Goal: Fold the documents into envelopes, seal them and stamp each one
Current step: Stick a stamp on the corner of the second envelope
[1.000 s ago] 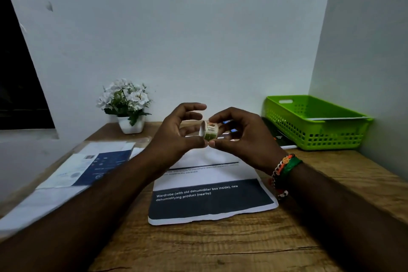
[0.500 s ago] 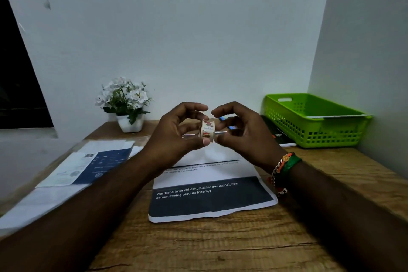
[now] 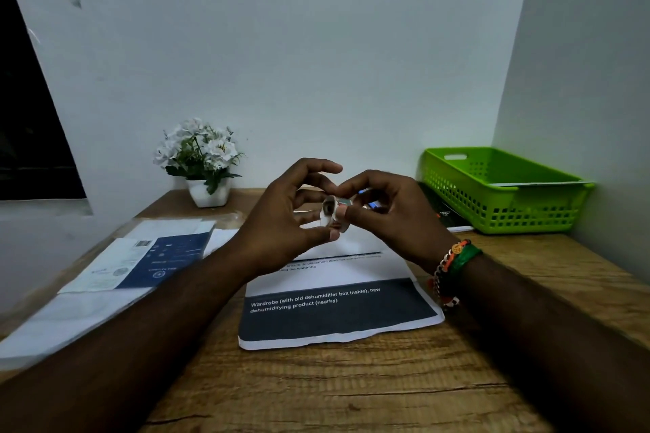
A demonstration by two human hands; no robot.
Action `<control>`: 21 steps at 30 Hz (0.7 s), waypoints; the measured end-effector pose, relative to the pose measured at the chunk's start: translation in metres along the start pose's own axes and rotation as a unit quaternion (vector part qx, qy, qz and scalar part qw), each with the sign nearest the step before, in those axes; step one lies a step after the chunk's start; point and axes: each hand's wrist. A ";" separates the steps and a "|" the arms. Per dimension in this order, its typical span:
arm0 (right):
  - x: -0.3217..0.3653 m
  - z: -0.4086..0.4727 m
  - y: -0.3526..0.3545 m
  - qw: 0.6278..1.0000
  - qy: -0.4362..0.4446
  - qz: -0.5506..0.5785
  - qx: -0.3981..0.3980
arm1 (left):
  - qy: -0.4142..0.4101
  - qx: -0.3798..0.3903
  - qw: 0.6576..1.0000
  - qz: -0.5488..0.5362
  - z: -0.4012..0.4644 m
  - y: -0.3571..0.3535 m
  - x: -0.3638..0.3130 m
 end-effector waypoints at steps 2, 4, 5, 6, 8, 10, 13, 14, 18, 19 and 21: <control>0.000 0.000 0.000 1.000 0.000 -0.003 -0.009 | -0.005 0.007 1.000 0.013 -0.001 -0.002 -0.001; -0.001 0.001 0.000 1.000 0.001 -0.010 -0.016 | -0.008 0.015 1.000 0.022 -0.001 -0.002 -0.002; -0.001 0.002 0.000 1.000 0.002 -0.015 -0.018 | -0.009 0.018 1.000 0.023 -0.001 -0.002 -0.002; -0.001 0.002 0.000 1.000 0.003 -0.018 -0.019 | -0.009 0.019 1.000 0.020 -0.001 -0.002 -0.002; -0.001 0.002 0.001 1.000 0.002 -0.020 -0.023 | -0.009 0.019 1.000 0.015 -0.002 -0.003 -0.002; -0.002 0.004 0.001 0.999 0.000 -0.021 -0.026 | -0.009 0.017 1.000 0.016 -0.002 -0.004 -0.002; -0.005 0.006 0.002 1.000 -0.011 -0.004 -0.029 | -0.009 0.009 1.000 0.021 -0.002 -0.005 -0.003; -0.006 0.006 0.002 0.999 -0.017 0.003 -0.031 | -0.008 0.006 1.000 0.021 -0.002 -0.005 -0.003; -0.005 0.007 0.001 0.998 -0.042 0.028 -0.028 | -0.012 0.010 1.000 0.020 -0.003 -0.005 -0.003; -0.005 0.007 0.001 0.998 -0.044 0.034 -0.028 | -0.012 0.012 1.000 0.021 -0.003 -0.005 -0.002; -0.007 0.009 0.002 0.998 -0.042 0.037 -0.029 | -0.014 0.017 0.999 0.024 -0.003 -0.004 -0.002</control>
Point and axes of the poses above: each hand's wrist, its own z-axis towards the middle knuckle, its own y-axis out of the back of the hand, x = y × z, and after that the axes turned 14 degrees about -y, right-handed
